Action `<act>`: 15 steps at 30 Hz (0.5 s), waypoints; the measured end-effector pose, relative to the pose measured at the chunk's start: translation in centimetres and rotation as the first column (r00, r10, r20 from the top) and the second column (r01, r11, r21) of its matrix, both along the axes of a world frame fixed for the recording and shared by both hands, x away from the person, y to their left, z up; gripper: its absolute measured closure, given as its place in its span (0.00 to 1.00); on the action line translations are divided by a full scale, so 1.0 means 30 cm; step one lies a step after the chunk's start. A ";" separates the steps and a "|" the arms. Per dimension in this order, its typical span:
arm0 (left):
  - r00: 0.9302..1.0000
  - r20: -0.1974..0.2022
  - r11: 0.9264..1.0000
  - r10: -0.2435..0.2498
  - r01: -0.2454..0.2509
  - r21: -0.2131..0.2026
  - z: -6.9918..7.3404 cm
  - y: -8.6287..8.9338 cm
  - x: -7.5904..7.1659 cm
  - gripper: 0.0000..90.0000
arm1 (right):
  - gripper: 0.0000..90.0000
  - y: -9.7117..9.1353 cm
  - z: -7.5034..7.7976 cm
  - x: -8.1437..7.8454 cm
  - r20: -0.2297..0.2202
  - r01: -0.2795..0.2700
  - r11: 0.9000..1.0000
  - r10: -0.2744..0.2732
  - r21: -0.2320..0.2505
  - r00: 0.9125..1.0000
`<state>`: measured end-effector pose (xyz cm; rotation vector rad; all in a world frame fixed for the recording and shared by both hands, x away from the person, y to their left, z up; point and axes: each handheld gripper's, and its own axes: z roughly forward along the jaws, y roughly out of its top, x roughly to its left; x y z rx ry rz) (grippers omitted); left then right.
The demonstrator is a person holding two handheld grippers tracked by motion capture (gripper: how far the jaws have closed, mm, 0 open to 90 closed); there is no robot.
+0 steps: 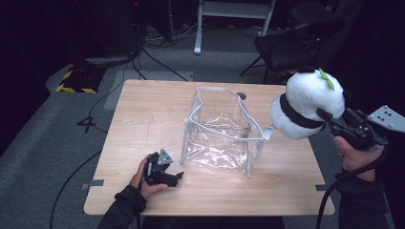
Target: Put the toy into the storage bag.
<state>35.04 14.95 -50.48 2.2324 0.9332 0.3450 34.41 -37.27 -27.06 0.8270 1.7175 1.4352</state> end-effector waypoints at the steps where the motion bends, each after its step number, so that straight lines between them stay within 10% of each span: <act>1: 1.000 0.000 1.000 0.000 0.000 0.000 0.000 0.000 0.000 0.17 | 0.62 0.003 0.007 0.001 0.003 0.000 1.000 0.000 -0.001 1.000; 15: 1.000 0.000 1.000 0.001 -0.001 0.000 0.000 0.000 0.000 0.17 | 0.62 0.010 0.100 0.006 0.060 -0.008 0.999 0.006 0.034 0.998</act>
